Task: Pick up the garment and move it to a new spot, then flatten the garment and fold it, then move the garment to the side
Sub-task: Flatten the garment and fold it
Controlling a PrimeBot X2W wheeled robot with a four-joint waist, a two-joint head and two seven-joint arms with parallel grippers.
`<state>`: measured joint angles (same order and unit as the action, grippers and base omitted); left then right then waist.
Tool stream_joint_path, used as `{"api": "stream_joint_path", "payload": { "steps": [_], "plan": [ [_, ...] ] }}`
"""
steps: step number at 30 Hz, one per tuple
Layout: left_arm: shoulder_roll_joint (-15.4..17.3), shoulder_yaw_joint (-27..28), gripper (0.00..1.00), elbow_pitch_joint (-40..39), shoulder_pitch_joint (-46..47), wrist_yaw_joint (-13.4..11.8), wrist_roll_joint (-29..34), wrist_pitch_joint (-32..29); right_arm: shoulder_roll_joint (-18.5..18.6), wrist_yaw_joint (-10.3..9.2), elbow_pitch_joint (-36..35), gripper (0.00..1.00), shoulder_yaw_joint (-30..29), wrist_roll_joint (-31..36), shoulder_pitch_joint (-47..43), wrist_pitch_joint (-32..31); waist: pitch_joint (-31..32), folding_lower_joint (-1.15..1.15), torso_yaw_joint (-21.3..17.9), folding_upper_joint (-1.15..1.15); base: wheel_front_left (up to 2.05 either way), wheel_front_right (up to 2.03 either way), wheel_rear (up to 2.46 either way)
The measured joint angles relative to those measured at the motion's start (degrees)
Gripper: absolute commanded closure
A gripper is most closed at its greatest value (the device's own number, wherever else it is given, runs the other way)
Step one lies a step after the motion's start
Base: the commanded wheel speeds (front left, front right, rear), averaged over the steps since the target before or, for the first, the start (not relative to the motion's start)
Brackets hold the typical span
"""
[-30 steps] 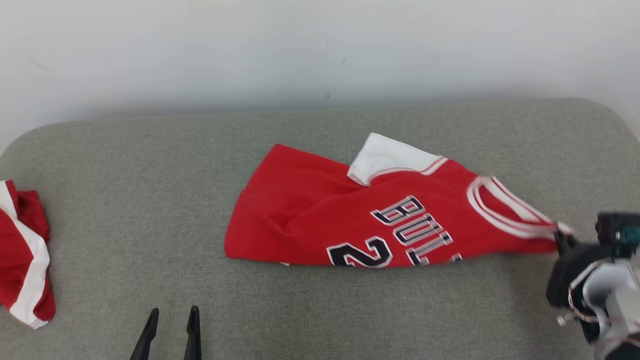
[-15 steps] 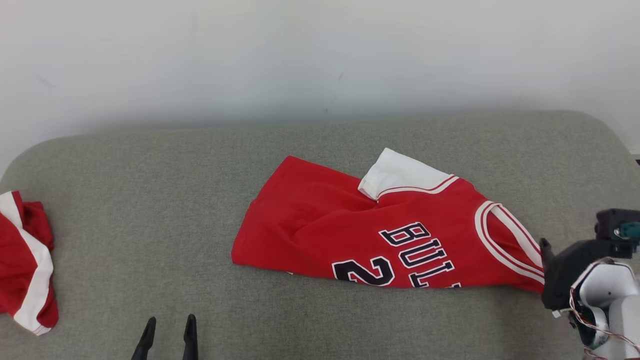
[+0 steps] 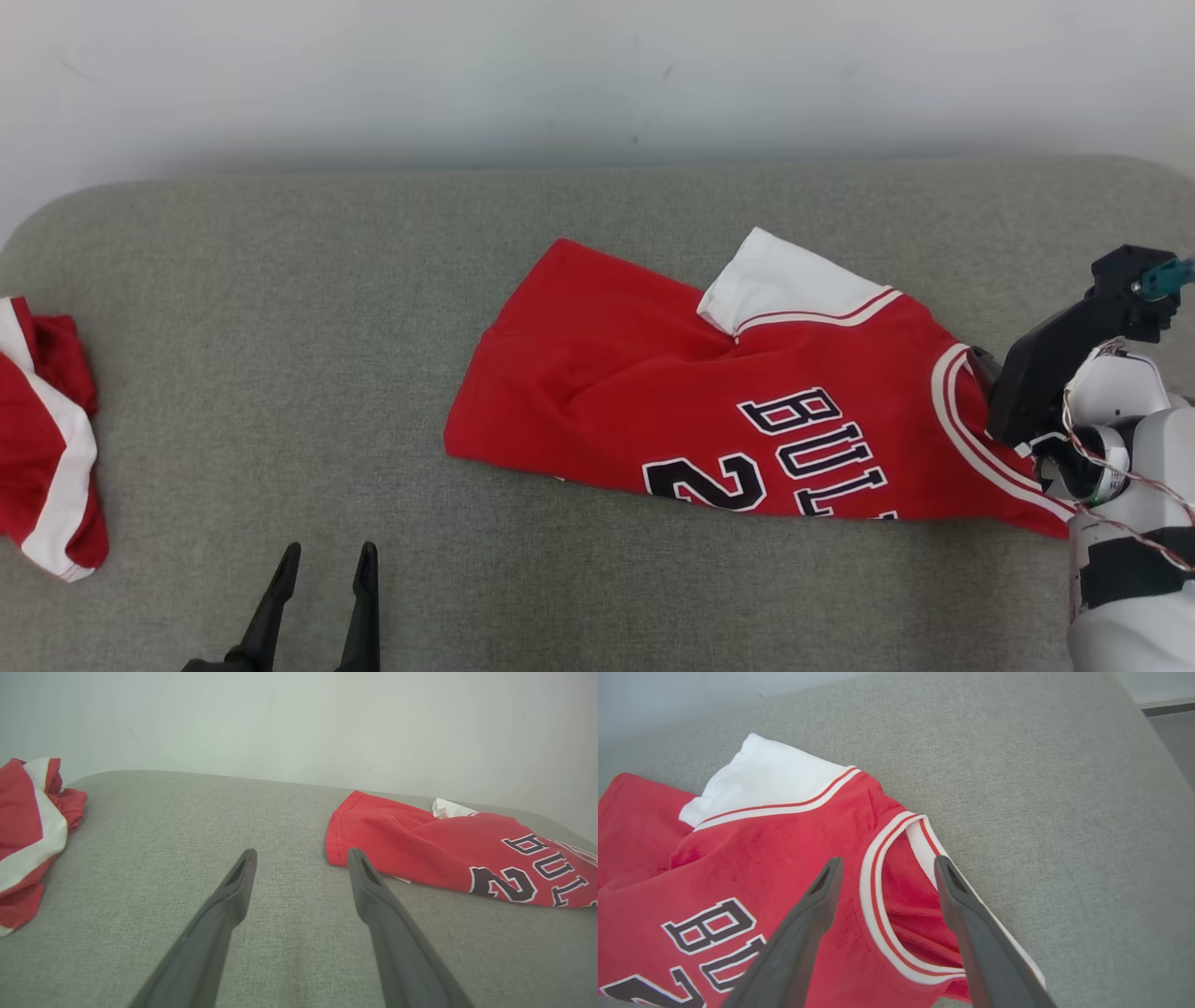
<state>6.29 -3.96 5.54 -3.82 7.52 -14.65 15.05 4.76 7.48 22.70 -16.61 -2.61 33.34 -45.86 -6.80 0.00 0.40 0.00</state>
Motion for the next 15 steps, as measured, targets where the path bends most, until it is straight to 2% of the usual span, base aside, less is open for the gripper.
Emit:
{"api": "stream_joint_path", "payload": {
  "steps": [9, 15],
  "plan": [
    [0.67, 0.14, 0.00, -0.85, 2.71, 0.00, -0.07, 0.00, -0.66, 0.00, 8.89, 0.00, -5.95, 3.00, 5.96, 3.27, -5.57, 0.01, 2.91, 0.00, 0.00, 0.00, 0.00],
    [1.11, 0.43, 0.00, -1.00, 3.38, 0.01, -0.54, 0.00, -1.03, 0.00, 11.54, 0.00, -8.31, 4.53, 7.28, 5.12, -7.80, 0.01, 4.16, -0.01, 0.00, 0.00, 0.00]
  ]
}}
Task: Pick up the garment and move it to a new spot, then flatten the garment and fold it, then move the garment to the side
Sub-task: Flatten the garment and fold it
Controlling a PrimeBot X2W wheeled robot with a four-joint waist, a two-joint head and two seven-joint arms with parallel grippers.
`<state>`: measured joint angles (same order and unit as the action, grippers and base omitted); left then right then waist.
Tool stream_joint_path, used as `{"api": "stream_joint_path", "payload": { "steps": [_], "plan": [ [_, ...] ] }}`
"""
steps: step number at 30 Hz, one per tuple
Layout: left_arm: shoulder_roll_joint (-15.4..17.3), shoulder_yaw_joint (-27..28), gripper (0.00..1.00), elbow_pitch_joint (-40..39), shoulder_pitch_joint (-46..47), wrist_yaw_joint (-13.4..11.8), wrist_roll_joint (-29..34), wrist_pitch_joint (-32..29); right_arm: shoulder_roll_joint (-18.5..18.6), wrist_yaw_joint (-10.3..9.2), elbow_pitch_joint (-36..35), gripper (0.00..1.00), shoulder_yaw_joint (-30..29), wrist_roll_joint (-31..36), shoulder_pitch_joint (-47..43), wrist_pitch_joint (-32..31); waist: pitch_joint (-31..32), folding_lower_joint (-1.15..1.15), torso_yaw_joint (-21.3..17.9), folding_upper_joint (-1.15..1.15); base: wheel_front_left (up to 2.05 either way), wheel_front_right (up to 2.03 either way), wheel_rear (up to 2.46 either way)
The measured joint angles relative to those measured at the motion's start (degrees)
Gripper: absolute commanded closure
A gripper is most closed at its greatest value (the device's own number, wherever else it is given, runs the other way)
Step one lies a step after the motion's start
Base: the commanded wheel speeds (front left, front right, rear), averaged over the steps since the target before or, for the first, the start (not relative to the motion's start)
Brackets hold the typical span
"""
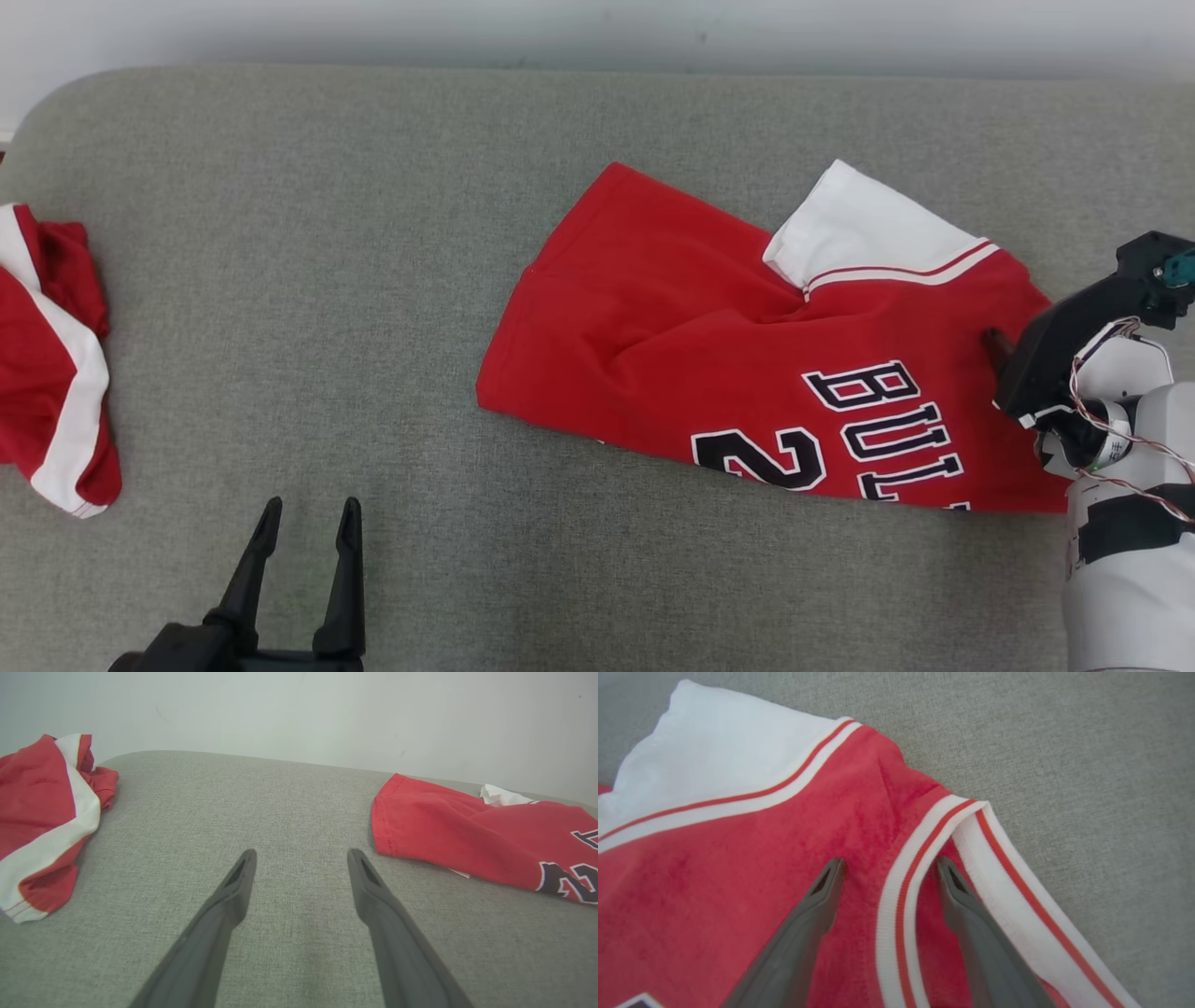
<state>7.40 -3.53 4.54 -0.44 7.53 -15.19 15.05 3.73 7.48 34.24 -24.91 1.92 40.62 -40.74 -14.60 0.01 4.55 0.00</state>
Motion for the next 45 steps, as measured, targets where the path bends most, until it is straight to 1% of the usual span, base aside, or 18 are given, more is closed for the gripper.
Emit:
{"api": "stream_joint_path", "payload": {
  "steps": [9, 10, 11, 12, 13, 14, 15, 16, 18, 20, 23, 28, 31, 33, 37, 43, 44, 45],
  "plan": [
    [0.16, -0.09, 0.00, -0.05, 0.85, 0.00, -0.03, 0.00, -0.47, 0.00, 2.78, 0.00, -0.81, 0.63, 2.70, 5.42, -1.41, 0.00, 0.34, 0.00, 0.00, 0.00, 0.00],
    [0.18, -0.10, 0.00, -0.07, 0.88, 0.00, -0.03, 0.00, -0.48, 0.00, 2.87, 0.01, -0.54, 0.68, 3.01, 6.28, -1.46, 0.00, 0.28, 0.00, 0.00, 0.00, 0.00],
    [0.18, -0.12, 0.00, -0.05, 0.89, 0.00, -0.03, 0.00, -0.51, 0.00, 2.99, 0.07, -0.32, 0.68, 3.19, 7.11, -1.48, 0.00, 0.23, 0.00, 0.00, 0.00, 0.00],
    [0.18, -0.13, 0.00, -0.04, 0.90, 0.00, -0.03, 0.00, -0.54, 0.00, 3.07, 0.14, -0.19, 0.68, 3.28, 7.99, -1.48, 0.00, 0.19, 0.00, 0.00, 0.00, 0.00],
    [0.18, -0.14, 0.00, -0.02, 0.90, 0.00, -0.03, 0.00, -0.55, 0.00, 3.22, 0.30, 0.04, 0.67, 3.38, 8.75, -1.44, 0.00, 0.16, 0.00, 0.00, 0.00, 0.00],
    [0.16, -0.14, 0.00, 0.01, 0.90, 0.00, -0.03, 0.00, -0.55, 0.00, 3.35, 0.60, 0.33, 0.58, 3.55, 9.35, -1.35, 0.00, 0.13, 0.00, 0.00, 0.00, 0.00],
    [0.16, -0.11, 0.00, 0.10, 0.91, 0.00, -0.04, 0.00, -0.57, 0.00, 3.42, 0.77, 0.64, 0.15, 3.70, 10.02, -1.22, 0.00, 0.10, 0.00, 0.00, 0.00, 0.00],
    [0.16, -0.04, 0.00, 0.23, 0.90, 0.00, -0.04, 0.00, -0.58, 0.00, 3.38, 1.00, 1.05, -0.42, 3.74, 10.90, -1.06, 0.00, 0.05, 0.00, 0.00, 0.00, 0.00],
    [0.11, 0.03, 0.00, 0.46, 0.88, 0.00, -0.04, 0.00, -0.64, 0.00, 3.26, 1.00, 1.58, -1.48, 3.58, 11.94, -0.62, 0.00, -0.04, 0.00, 0.00, 0.00, 0.00],
    [-0.08, 0.25, 0.00, 0.68, 0.63, 0.00, -0.04, 0.00, -0.66, 0.00, 1.11, 1.00, 2.34, -4.41, 1.57, 13.06, 0.28, -0.01, -0.23, 0.00, 0.00, 0.00, 0.00],
    [-0.32, 0.60, 0.00, 0.88, 0.27, 0.01, -0.03, 0.00, -0.76, 0.00, -3.53, 1.00, 4.17, -8.81, -2.24, 12.60, 1.32, -0.01, -0.60, 0.00, 0.00, 0.00, 0.00],
    [-0.89, 1.38, 0.00, 1.14, -0.95, 0.01, -0.01, 0.00, -0.83, 0.00, -17.71, 1.00, 5.90, -14.08, -12.79, 10.20, 2.98, -0.01, -1.82, 0.00, 0.00, 0.00, 0.00],
    [-1.22, 1.58, 0.00, 1.24, -1.40, 0.01, -0.01, 0.00, -0.83, 0.00, -25.81, 1.00, 4.63, -16.91, -20.20, 7.68, 3.94, -0.01, -2.71, 0.00, 0.00, 0.00, 0.00],
    [-1.45, 1.35, 0.00, 1.29, -1.98, 0.01, -0.01, 0.00, -0.81, 0.00, -29.50, 1.00, 2.98, -17.90, -24.60, 6.75, 4.53, -0.02, -3.32, 0.00, 0.00, 0.00, 0.00],
    [-1.58, 1.25, 0.00, 1.34, -2.04, 0.01, 0.08, 0.00, -0.81, 0.00, -31.88, 1.00, 0.98, -19.01, -30.47, 6.42, 5.67, -0.01, -4.36, 0.00, 0.00, 0.00, 0.00],
    [-1.71, 1.19, 0.00, 1.78, -2.99, 0.01, 0.47, 0.00, -0.83, 0.00, -30.22, 1.00, 1.48, -19.28, -35.57, 7.10, 7.63, -0.02, -5.17, 0.01, 0.00, 0.00, 0.00],
    [-1.74, 1.19, 0.00, 1.86, -3.13, 0.01, 0.47, 0.00, -0.83, 0.00, -29.75, 0.90, 1.91, -19.11, -36.14, 7.28, 7.93, -0.02, -5.27, 0.01, 0.00, 0.00, 0.00],
    [-1.75, 1.14, 0.00, 1.86, -3.13, 0.01, 0.48, 0.00, -0.86, 0.00, -29.33, 0.90, 2.36, -19.13, -36.61, 7.34, 8.22, -0.01, -5.36, 0.01, 0.00, 0.00, 0.00]
  ]
}}
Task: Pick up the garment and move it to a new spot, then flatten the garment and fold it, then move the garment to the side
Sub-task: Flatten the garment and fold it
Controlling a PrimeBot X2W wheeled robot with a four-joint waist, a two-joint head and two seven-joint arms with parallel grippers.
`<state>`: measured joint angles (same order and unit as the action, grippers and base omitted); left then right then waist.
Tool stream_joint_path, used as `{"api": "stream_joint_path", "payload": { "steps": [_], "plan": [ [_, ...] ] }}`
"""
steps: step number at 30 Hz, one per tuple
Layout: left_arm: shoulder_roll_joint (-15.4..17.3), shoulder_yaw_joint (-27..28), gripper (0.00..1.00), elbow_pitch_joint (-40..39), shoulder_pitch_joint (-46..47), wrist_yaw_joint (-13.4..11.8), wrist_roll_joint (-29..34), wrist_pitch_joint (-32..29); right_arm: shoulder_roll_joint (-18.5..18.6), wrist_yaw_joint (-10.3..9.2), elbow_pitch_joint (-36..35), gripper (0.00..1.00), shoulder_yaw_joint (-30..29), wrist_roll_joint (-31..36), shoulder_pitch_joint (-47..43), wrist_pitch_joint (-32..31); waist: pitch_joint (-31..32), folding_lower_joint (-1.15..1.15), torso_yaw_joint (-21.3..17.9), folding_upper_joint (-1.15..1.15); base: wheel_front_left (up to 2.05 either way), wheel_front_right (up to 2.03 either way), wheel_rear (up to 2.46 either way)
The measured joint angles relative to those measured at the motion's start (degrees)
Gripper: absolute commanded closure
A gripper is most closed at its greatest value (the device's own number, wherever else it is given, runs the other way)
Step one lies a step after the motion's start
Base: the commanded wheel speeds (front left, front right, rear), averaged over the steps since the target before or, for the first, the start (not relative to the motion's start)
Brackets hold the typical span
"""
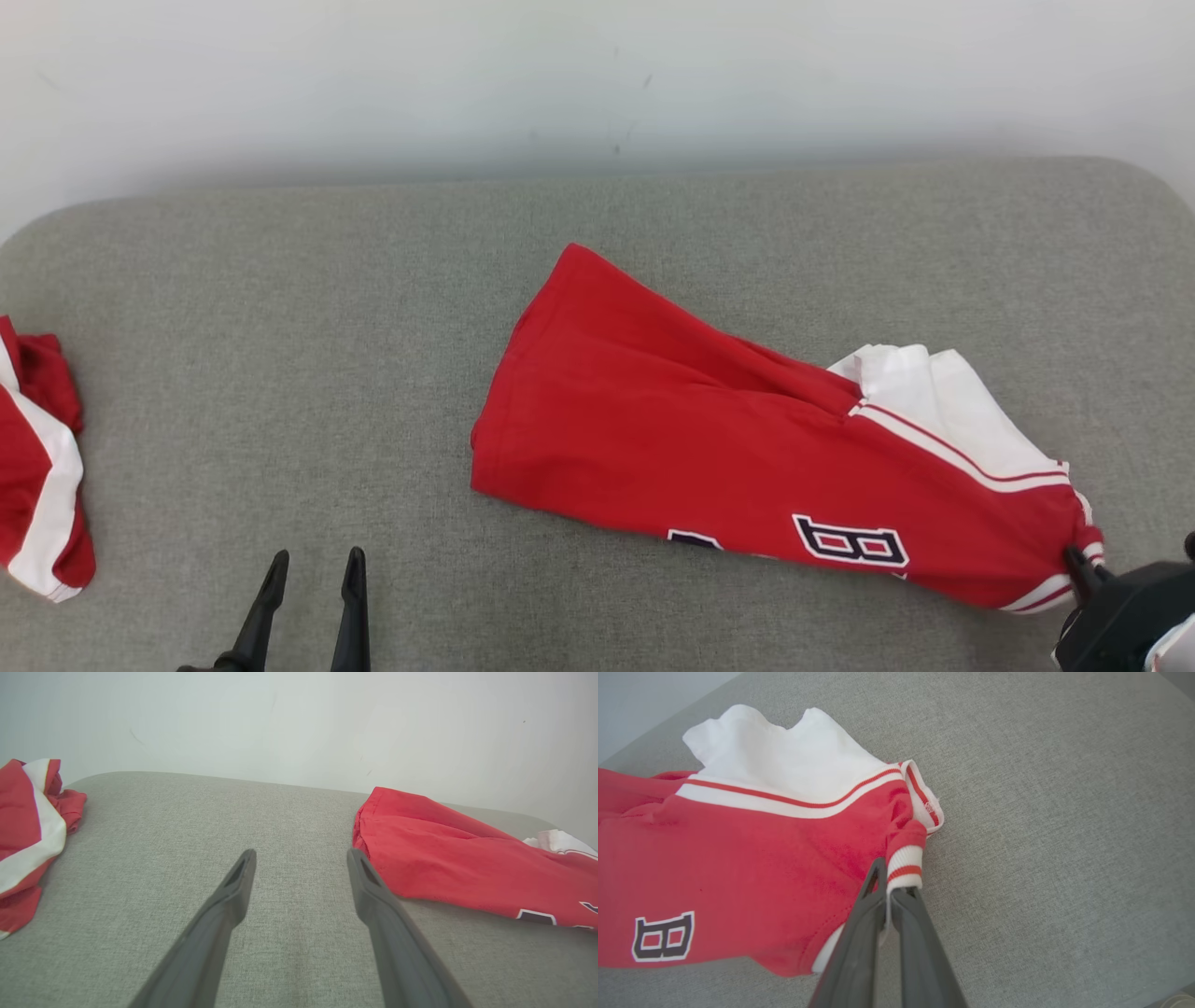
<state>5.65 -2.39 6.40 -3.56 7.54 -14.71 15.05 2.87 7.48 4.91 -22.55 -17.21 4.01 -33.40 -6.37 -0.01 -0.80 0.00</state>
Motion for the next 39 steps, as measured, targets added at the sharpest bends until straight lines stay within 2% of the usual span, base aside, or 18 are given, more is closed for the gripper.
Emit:
{"api": "stream_joint_path", "payload": {
  "steps": [1, 2, 8, 13, 18, 23, 31, 39],
  "plan": [
    [-0.03, -0.03, 0.00, 0.03, -0.04, 0.00, 0.00, 0.00, 0.00, 0.00, 0.34, 0.66, 0.29, 0.00, -0.52, 0.20, 0.31, 0.00, -0.07, 0.00, 0.00, 0.00, 0.00],
    [-0.08, -0.07, 0.00, 0.11, -0.16, 0.00, 0.01, 0.00, -0.02, 0.00, 0.91, 0.00, 0.23, 0.02, -0.79, 0.42, 0.62, 0.00, -0.12, 0.00, 0.00, 0.00, 0.00],
    [-0.35, -0.19, 0.00, 0.45, -1.58, 0.00, 0.01, 0.00, 0.01, 0.00, 1.00, 0.00, 0.64, 2.16, -3.33, 1.31, 2.75, 0.00, -0.26, 0.00, 0.00, 0.00, 0.00],
    [-0.70, 0.58, 0.00, 0.58, -3.17, 0.00, 0.01, 0.00, 0.00, 0.00, -3.77, 0.00, 3.01, 2.70, -7.92, 2.65, 4.75, -0.01, -0.33, 0.00, 0.00, 0.00, 0.00],
    [-1.16, 2.01, 0.00, 0.48, -4.59, 0.00, 0.08, 0.00, 0.02, 0.00, -9.68, 0.00, 5.09, 3.50, -10.42, 10.87, 6.11, -0.01, -1.20, 0.00, 0.00, 0.00, 0.00],
    [-1.27, 2.38, 0.00, 1.02, -4.52, 0.00, 0.59, 0.00, 0.04, 0.00, -12.07, 0.00, 9.13, 5.56, -11.88, 21.52, 6.83, 0.00, -2.15, 0.00, 0.00, 0.00, 0.00],
    [-1.09, 2.86, 0.00, 2.53, -2.41, 0.00, 1.10, 0.00, 1.21, 0.00, -8.01, 0.00, 17.88, 7.76, -12.32, 34.79, 8.02, 0.00, -2.24, 0.00, 0.00, 0.00, 0.00],
    [-0.92, 3.53, 0.00, 4.97, -1.36, 0.00, 1.10, 0.00, 1.89, 0.00, -1.64, 0.00, 19.72, 7.55, -9.89, 38.60, 9.50, 0.00, -0.68, -0.01, 0.00, 0.00, 0.00]
  ]
}}
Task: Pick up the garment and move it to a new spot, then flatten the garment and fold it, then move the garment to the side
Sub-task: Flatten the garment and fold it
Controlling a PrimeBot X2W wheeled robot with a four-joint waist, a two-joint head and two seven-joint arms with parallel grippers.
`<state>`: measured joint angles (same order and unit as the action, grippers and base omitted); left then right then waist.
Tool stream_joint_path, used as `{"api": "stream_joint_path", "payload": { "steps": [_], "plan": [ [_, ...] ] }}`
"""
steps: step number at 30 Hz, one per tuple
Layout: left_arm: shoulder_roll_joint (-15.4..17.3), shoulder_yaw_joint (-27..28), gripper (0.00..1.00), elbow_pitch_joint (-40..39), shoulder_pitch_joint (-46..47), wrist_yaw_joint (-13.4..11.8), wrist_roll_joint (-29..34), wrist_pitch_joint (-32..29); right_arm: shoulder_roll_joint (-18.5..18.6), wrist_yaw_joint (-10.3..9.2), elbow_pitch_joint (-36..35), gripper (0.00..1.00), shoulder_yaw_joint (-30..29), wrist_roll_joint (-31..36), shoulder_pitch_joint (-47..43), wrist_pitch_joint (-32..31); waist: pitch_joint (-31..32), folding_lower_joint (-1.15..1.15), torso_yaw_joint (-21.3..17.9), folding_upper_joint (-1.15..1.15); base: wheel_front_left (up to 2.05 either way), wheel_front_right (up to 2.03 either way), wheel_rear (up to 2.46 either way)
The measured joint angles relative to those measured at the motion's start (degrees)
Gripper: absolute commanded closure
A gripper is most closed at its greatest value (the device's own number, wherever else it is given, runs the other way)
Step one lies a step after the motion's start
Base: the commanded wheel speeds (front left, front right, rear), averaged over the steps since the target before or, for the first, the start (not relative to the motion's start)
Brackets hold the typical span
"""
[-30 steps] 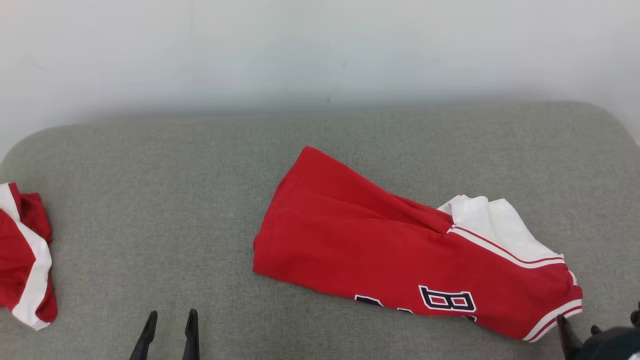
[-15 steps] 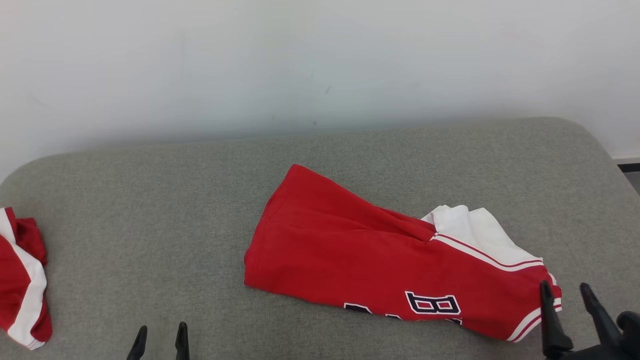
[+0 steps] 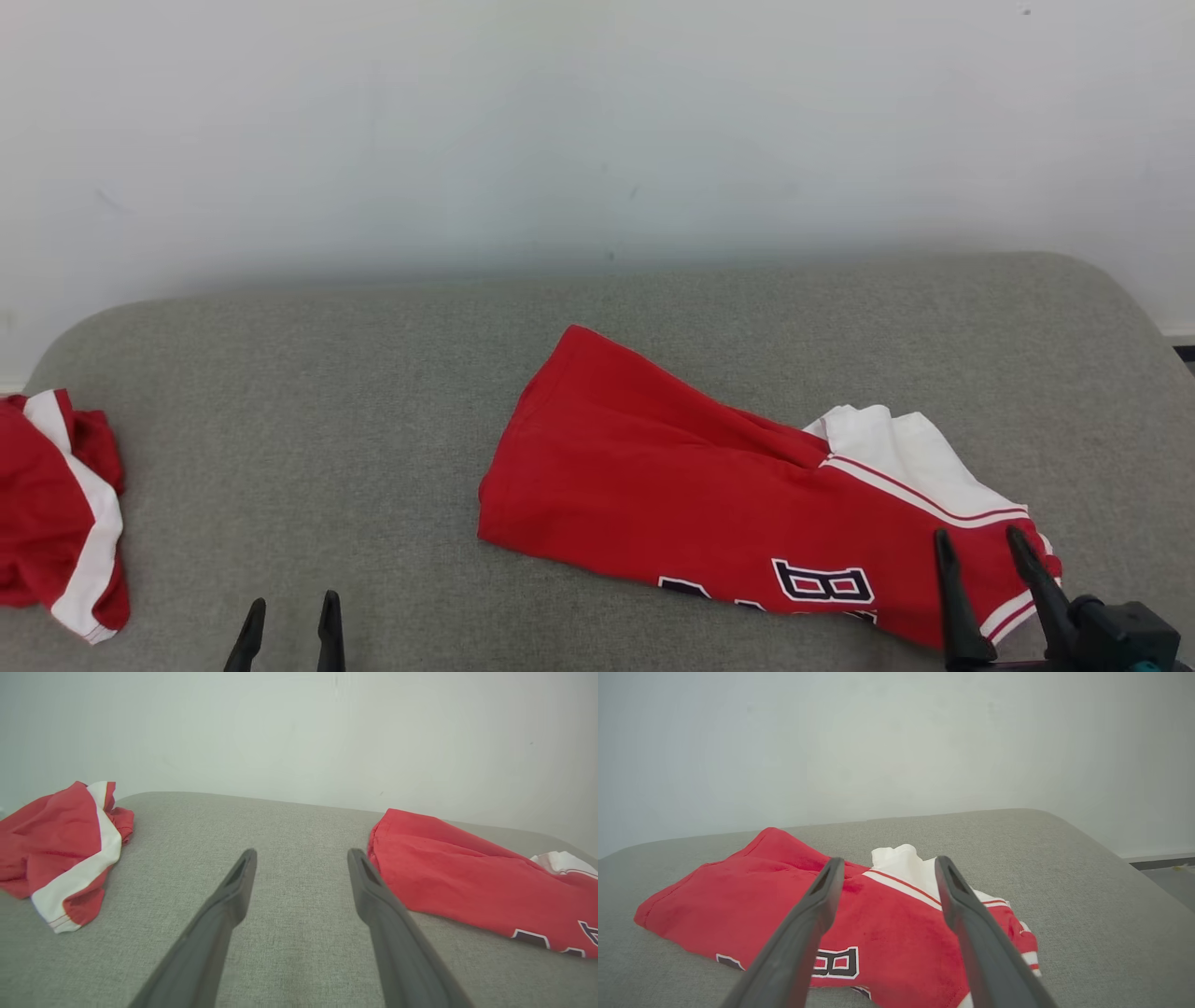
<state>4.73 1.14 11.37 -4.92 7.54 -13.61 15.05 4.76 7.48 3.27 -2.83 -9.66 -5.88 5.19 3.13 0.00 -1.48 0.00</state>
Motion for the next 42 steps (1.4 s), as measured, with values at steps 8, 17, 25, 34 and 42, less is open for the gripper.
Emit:
{"api": "stream_joint_path", "payload": {
  "steps": [8, 17, 25, 34, 42],
  "plan": [
    [0.02, 0.02, 0.00, 0.88, -1.15, 0.00, 0.00, 0.00, 0.44, 0.00, 2.68, 0.00, 1.35, 0.18, 1.18, 0.90, 1.23, 0.00, 1.87, 0.00, 0.00, 0.00, 0.00],
    [0.01, 0.49, 0.00, 0.10, -2.11, 0.00, 0.09, 0.00, 0.24, 0.00, 3.86, 0.00, -0.03, 1.14, 0.91, 0.40, 1.02, 0.00, 2.23, 0.00, 0.00, 0.00, 0.00],
    [-0.45, 0.53, 0.00, -0.34, -2.24, 0.00, 0.19, 0.00, -0.34, 0.00, 3.87, 0.00, -0.91, 2.47, 0.76, -0.49, 0.15, 0.00, 1.62, 0.00, 0.00, 0.00, 0.00],
    [-0.48, 0.09, 0.00, -0.23, -2.11, 0.00, 0.15, 0.00, -1.01, 0.00, 3.61, 0.00, -1.27, 3.72, 0.76, -1.14, -0.66, 0.00, 1.48, 0.00, 0.00, 0.00, 0.00],
    [-0.37, -0.14, 0.00, -0.14, -2.08, 0.00, 0.08, 0.00, -1.23, 0.00, 3.52, 0.00, -1.20, 3.71, 0.24, -1.20, -0.84, 0.01, 1.34, 0.00, 0.00, 0.00, 0.00]
  ]
}}
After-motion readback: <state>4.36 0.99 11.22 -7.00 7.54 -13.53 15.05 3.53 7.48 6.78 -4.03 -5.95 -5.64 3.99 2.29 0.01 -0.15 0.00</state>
